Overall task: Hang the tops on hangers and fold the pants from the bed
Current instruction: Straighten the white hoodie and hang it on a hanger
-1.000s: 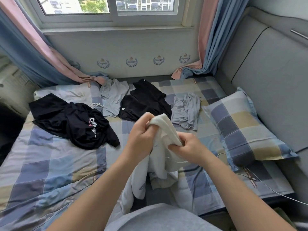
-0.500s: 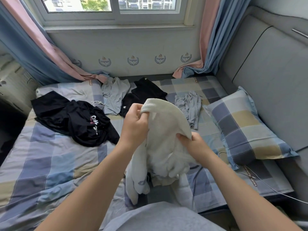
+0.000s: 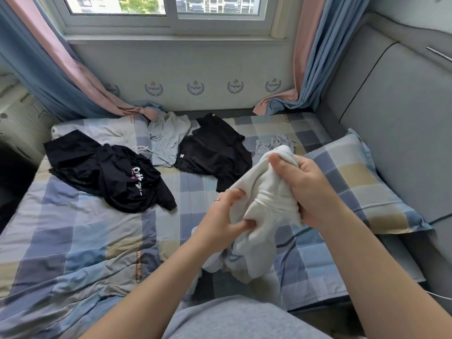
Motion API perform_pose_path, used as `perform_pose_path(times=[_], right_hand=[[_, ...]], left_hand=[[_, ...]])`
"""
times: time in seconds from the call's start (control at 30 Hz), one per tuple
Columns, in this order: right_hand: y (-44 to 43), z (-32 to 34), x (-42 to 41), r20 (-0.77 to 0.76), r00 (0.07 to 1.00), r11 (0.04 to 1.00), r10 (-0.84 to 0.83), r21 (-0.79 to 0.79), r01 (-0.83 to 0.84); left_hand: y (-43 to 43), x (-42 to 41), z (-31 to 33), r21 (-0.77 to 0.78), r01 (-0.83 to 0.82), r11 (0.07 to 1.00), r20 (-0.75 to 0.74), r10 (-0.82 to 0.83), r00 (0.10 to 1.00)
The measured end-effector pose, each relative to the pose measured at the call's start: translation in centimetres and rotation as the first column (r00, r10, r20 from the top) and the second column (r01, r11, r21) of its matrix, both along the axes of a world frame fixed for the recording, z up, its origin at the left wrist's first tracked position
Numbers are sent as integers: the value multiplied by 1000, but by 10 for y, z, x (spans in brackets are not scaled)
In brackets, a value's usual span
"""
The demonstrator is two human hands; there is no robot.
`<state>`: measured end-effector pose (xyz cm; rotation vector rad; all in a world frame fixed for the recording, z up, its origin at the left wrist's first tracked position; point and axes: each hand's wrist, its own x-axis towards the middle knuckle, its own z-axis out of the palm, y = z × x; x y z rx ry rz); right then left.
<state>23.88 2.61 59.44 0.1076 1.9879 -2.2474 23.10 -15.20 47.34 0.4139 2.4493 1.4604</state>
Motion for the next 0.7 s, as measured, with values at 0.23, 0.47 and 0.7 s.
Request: perform_pose_path(times=[0.23,0.47,0.7], right_hand=[[2,21,7,49,985,979,165,-131,-158],[6,13,8,72,979,981,189,24,-191],[46,1,-8,35,996,730,88,678,-88]], left_hand=[[-6,-1,-7,-125,-40,991,-92,28,995],[0,7,-12,-31,75,997,53,-73,996],[-15,4,-16,31,-23,999,82,20,996]])
